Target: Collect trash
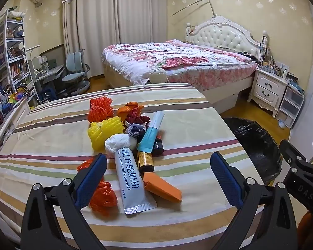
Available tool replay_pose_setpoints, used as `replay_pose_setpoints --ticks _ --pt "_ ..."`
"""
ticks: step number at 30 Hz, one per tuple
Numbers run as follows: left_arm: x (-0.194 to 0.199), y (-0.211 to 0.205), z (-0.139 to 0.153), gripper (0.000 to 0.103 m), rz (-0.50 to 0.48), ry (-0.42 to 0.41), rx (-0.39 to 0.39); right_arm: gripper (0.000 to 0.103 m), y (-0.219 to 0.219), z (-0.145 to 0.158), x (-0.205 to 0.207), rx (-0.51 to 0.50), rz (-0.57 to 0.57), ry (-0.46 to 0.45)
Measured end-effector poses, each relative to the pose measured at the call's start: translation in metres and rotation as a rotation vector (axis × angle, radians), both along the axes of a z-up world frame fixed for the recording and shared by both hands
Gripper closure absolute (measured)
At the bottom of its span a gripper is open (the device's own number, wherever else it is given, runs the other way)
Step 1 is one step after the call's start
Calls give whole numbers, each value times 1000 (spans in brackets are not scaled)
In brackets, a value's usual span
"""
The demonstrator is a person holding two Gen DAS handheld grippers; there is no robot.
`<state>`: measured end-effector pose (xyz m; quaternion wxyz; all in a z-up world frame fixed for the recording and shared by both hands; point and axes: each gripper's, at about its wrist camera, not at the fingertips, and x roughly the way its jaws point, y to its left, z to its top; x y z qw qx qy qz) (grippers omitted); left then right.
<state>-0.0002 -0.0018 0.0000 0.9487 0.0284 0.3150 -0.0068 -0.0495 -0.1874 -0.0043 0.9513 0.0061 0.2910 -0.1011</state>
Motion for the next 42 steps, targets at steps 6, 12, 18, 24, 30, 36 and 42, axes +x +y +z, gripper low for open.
replay_pose_setpoints --ticks 6,12,18,24,30,36,42 --pt "3 -5 -1 7 -4 10 -10 4 1 -2 0 -1 3 3" --pt "3 -4 5 7 0 7 -18 4 -10 -6 2 7 0 5" --pt "0 -7 3 7 0 7 -14 4 -11 -6 0 6 -3 7" --pt "0 -8 0 7 1 6 -12 4 -14 -9 -2 7 -4 10" --pt "0 -9 -7 7 1 10 -9 4 -15 -9 -1 9 -4 13" --pt "1 -9 -8 7 0 12 -10 4 -16 -12 -1 10 -7 14" --pt "0 -9 -9 7 -1 13 -8 4 -20 -19 -6 14 -12 18"
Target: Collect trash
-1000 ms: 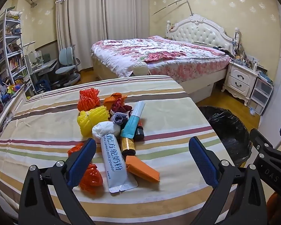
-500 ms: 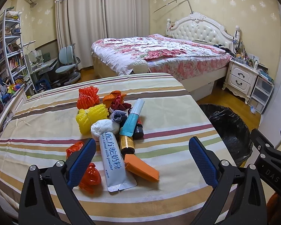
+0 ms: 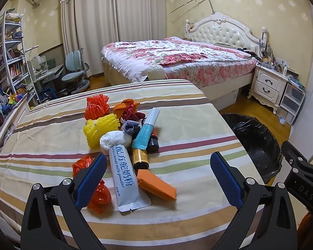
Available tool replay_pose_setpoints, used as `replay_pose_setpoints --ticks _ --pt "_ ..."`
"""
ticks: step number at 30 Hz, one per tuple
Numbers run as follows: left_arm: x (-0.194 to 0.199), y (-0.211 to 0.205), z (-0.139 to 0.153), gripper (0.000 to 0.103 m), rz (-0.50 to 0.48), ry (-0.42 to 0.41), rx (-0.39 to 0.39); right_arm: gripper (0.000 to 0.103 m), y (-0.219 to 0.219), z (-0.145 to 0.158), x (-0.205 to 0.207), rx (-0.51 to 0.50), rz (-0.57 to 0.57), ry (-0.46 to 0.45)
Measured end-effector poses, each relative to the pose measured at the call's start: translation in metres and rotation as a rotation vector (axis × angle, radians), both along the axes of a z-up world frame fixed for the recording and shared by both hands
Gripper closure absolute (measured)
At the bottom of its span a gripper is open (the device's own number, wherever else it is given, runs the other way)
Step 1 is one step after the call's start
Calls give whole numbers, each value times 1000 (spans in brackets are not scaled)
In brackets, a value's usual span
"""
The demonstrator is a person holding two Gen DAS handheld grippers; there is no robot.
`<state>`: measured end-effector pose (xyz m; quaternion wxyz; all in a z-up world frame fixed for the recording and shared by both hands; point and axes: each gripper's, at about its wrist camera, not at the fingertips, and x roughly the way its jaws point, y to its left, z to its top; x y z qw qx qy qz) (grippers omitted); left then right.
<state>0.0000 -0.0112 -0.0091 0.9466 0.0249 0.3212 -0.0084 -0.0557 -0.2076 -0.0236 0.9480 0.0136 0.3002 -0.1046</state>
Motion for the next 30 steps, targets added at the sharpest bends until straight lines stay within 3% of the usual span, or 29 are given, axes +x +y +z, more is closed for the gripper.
replay_pose_setpoints --ticks 30 --pt "-1 -3 -6 7 0 11 4 4 -4 -4 -2 0 -7 19"
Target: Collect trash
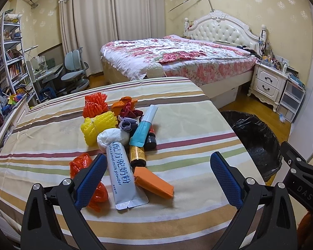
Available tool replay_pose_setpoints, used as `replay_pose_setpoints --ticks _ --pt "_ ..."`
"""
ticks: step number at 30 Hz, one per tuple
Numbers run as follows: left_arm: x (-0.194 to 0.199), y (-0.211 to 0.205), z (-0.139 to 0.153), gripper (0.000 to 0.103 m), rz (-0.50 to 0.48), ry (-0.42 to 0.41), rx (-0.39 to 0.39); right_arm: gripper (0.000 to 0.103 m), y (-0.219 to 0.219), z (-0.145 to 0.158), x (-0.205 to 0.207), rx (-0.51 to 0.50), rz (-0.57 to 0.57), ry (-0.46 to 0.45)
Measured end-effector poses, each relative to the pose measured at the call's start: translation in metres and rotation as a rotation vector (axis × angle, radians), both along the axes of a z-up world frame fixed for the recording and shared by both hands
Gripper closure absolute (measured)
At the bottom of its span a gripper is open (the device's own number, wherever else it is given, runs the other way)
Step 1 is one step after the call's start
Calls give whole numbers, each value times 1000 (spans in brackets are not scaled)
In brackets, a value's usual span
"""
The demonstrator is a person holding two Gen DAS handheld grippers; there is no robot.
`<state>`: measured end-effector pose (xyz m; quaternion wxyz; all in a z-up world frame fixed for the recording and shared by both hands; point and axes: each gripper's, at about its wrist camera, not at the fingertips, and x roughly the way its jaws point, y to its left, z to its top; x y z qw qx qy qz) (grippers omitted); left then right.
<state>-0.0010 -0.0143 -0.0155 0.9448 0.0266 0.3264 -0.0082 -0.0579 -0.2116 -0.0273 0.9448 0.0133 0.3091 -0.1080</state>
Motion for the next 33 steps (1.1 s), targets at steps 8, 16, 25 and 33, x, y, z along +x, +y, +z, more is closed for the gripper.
replay_pose_setpoints --ticks 8,16,25,33 --pt "-1 -1 -2 7 -1 1 2 4 0 0 0 0 0 1" --pt "0 -1 0 7 0 2 2 4 -1 -1 -1 1 0 1" --pt "-1 -3 -2 7 -1 3 5 4 -1 0 -1 1 0 3" --pt "-4 5 -5 7 15 16 15 4 4 -6 -2 15 23 20"
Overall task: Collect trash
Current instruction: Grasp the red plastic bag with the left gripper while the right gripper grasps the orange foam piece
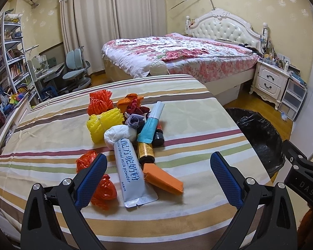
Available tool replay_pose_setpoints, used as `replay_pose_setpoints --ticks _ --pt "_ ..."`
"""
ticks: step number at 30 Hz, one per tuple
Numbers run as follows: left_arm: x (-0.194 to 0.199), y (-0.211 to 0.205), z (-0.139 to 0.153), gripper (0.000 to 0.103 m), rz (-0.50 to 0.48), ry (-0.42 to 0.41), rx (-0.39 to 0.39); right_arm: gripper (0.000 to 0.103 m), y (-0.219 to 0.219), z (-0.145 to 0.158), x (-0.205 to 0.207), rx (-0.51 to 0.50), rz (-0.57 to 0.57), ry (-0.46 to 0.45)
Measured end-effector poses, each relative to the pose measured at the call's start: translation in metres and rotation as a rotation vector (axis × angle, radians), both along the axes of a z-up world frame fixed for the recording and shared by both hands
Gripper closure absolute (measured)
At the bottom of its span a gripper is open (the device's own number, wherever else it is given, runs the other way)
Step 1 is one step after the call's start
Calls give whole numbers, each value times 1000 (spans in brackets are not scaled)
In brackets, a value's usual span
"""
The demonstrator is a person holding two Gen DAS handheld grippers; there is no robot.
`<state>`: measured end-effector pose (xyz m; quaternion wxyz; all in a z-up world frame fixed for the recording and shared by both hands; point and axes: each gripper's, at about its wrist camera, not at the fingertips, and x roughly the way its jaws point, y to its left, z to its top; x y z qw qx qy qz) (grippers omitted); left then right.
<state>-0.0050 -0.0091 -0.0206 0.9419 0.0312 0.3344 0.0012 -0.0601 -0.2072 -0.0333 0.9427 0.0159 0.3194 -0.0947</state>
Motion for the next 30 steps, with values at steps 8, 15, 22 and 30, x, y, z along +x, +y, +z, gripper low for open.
replay_pose_setpoints --ticks 8,15,22,30 --pt "-11 38 4 7 57 -1 0 4 28 -2 4 22 73 27" --pt "-21 79 0 7 116 16 6 4 60 -3 3 13 145 47" --pt "-21 105 -9 7 159 56 -16 4 79 -5 7 4 191 67" --pt "-7 104 -23 19 119 100 -12 4 84 -6 11 3 201 79"
